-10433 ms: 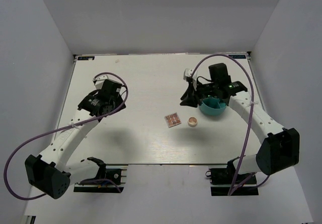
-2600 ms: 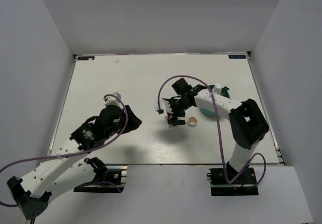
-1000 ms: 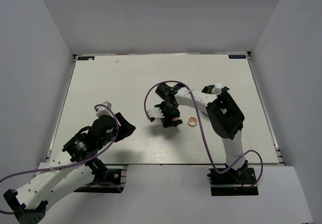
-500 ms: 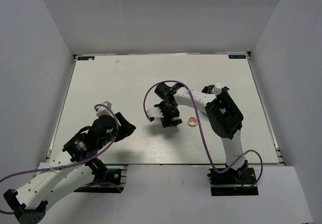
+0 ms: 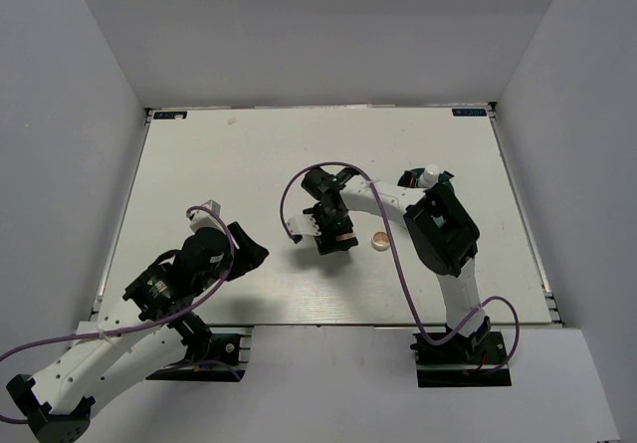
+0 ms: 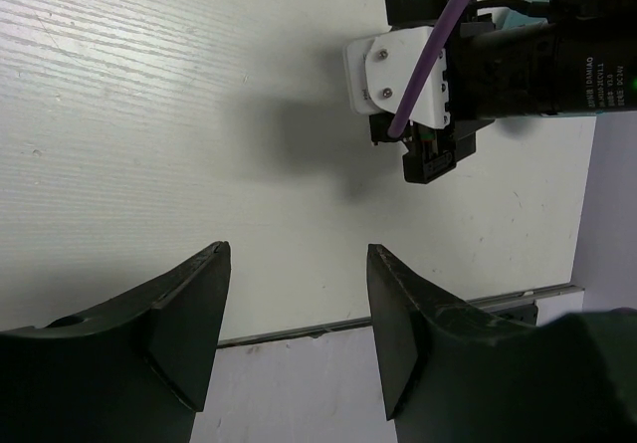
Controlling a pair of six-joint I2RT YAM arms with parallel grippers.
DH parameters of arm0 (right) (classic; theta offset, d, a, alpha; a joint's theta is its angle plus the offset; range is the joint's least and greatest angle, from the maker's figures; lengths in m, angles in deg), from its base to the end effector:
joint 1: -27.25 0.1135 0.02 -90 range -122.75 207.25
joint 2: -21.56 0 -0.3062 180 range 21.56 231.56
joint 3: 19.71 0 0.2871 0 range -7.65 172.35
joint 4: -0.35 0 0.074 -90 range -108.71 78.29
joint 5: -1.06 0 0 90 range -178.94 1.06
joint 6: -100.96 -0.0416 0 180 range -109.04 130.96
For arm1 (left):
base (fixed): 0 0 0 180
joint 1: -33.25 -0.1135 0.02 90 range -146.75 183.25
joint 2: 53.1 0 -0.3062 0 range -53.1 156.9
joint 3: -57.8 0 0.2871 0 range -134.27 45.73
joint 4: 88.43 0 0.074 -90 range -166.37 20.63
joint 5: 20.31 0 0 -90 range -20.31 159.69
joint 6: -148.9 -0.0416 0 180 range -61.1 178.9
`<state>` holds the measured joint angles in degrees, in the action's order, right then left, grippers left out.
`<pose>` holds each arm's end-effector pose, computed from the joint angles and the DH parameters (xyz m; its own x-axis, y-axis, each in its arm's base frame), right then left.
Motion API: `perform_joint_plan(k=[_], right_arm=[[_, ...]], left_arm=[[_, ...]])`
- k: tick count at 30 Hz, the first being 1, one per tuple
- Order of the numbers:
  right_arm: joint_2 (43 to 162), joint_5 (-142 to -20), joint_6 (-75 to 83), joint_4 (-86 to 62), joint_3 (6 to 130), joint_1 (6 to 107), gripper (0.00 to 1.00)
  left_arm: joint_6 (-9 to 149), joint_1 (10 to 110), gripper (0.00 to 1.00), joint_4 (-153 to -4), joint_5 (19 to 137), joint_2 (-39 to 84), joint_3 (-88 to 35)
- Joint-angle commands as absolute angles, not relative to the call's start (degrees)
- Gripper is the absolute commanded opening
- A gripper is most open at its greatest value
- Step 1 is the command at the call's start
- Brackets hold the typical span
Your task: Organize the makeup
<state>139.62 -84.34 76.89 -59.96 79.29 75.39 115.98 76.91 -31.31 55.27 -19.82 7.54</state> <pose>0.3023 0.3424 0.1765 0.4193 -0.8958 -0.1472 -0.9056 -0.4016 -0.1363 0.0983 -0.0795 0.2917 -0.6991 -0.4566 -0.5502 -0.1030 0.8258 -0.5545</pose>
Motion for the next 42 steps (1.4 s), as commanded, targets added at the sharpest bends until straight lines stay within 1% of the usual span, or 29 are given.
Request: perform_joint_plan(k=[1,5,8,11,12,13,14,16,17,20,23,26,28,31,33,37,39,41,42], right_arm=[[141.1,-84.0,76.0,-58.8,79.3,76.7,0.88],[141.2,-84.6,76.0,-58.6,78.9,77.0,0.88],[141.5,-85.1,76.0,-58.7,78.8,77.3,0.86],[141.7,-85.3,75.9,-58.6,78.7,77.3,0.79],[141.8,-85.2,75.8,-58.7,78.8,77.0,0.72],[142.0,-84.9,75.4,-59.2,79.2,77.0,0.67],[142.2,-84.8,75.1,-59.5,79.5,77.1,0.55],[142.5,-83.8,74.1,-60.6,81.0,77.0,0.41],[142.5,-83.4,73.7,-60.8,81.5,76.6,0.30],[141.4,-81.3,71.6,-62.2,83.7,76.1,0.18],[139.1,-77.5,67.9,-63.5,87.8,73.9,0.13],[136.6,-73.6,63.6,-64.7,92.8,72.3,0.11],[133.7,-71.4,61.8,-64.8,94.5,69.8,0.11],[128.7,-68.1,58.2,-64.0,95.7,65.4,0.06],[124.1,-65.8,55.0,-61.6,94.3,62.9,0.00],[113.1,-62.9,49.3,-53.7,88.5,55.6,0.00],[109.6,-62.1,45.4,-48.9,85.2,51.0,0.00],[104.9,-61.6,43.3,-44.3,82.1,48.6,0.00],[103.5,-61.5,41.2,-42.9,81.1,44.9,0.00]], left_arm=[[116.3,76.8,0.67,-30.9,54.7,-20.3,6.8],[116.4,76.8,0.67,-30.8,54.7,-20.5,6.8],[116.4,76.8,0.67,-30.8,54.6,-20.7,6.8],[116.5,76.8,0.67,-30.5,54.5,-20.8,6.6],[116.4,76.8,0.67,-30.4,54.5,-20.8,6.5],[116.5,76.8,0.67,-30.5,54.5,-20.8,6.4],[116.5,76.8,0.67,-30.2,54.4,-20.8,6.4],[116.4,76.8,0.67,-30.1,54.2,-20.8,6.2],[116.4,76.8,0.67,-30.0,54.3,-20.8,6.1],[116.4,76.8,0.67,-29.5,54.0,-20.8,5.4],[116.5,76.8,0.66,-28.9,53.6,-21.1,4.9],[116.5,76.8,0.67,-28.9,53.4,-21.6,4.6],[116.4,76.8,0.66,-28.9,53.5,-22.1,4.7],[116.4,76.8,0.66,-29.8,53.7,-21.9,4.9],[115.9,76.8,0.66,-31.4,54.2,-21.0,5.1],[113.7,76.8,0.66,-34.6,55.5,-18.1,5.3],[112.9,76.8,0.66,-36.8,56.6,-16.5,5.1],[111.4,76.8,0.67,-38.9,57.7,-13.6,4.5],[110.8,76.8,0.67,-39.6,58.2,-12.6,4.3]])
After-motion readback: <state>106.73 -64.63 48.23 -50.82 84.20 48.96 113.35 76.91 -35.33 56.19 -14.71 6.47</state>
